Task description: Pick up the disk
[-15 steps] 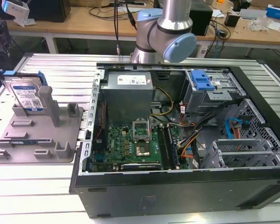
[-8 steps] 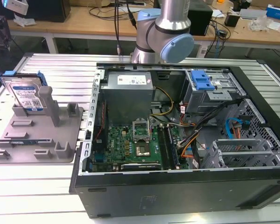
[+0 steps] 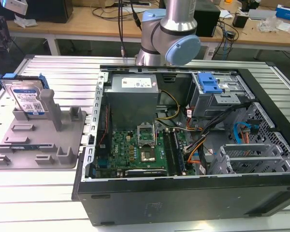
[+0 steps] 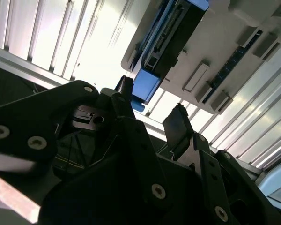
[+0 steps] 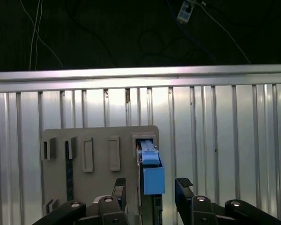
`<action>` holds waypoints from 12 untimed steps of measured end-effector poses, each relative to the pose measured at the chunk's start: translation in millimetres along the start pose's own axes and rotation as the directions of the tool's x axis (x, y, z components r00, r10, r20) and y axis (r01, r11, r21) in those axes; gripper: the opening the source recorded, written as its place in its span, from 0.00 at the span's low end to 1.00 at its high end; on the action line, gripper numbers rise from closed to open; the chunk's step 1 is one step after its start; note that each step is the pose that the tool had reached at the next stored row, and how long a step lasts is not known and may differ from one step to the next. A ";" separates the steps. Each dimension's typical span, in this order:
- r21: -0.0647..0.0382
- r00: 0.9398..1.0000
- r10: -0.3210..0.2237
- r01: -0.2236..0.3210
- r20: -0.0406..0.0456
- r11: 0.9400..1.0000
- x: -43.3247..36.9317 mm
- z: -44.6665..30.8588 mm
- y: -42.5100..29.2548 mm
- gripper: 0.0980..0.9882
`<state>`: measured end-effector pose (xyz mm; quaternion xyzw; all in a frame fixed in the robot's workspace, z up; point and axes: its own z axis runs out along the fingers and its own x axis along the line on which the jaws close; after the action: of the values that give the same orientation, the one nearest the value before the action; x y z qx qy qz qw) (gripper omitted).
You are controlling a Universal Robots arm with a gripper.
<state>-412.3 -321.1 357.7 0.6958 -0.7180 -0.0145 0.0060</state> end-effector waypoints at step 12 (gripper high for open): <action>0.000 1.000 -0.019 0.019 -0.007 1.000 -0.2 4.3 -1.4 0.50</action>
<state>-411.0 -320.9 353.4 0.7027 -0.7114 -0.0122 0.0083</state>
